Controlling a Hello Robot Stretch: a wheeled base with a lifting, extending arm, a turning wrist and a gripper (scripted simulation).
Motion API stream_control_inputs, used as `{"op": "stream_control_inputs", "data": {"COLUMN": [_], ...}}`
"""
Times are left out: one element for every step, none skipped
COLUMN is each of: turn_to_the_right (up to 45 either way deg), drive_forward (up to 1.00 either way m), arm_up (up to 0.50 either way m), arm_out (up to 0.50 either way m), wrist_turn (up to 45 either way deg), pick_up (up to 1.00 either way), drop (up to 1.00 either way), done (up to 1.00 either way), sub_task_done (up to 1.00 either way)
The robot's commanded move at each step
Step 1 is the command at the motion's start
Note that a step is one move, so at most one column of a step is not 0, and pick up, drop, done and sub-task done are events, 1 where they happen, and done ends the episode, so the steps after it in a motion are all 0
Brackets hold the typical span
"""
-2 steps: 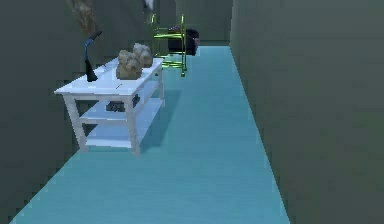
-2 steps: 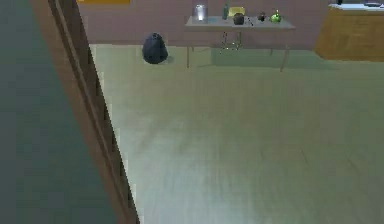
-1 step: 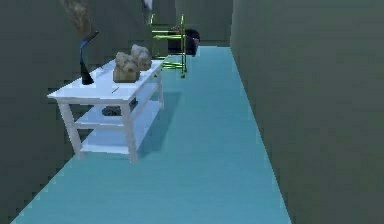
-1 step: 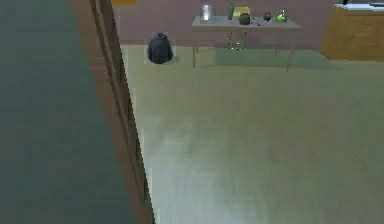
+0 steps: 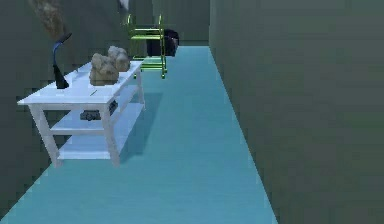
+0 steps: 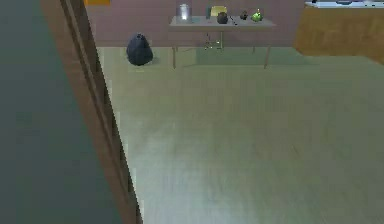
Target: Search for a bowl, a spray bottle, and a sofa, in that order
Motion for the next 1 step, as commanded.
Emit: {"op": "stream_control_inputs", "data": {"turn_to_the_right": [0.0], "drive_forward": [1.00], "arm_up": [0.00], "arm_out": [0.00], "wrist_turn": [0.0], "pick_up": [0.00], "drop": [0.00], "done": [0.00], "sub_task_done": [0.00]}}
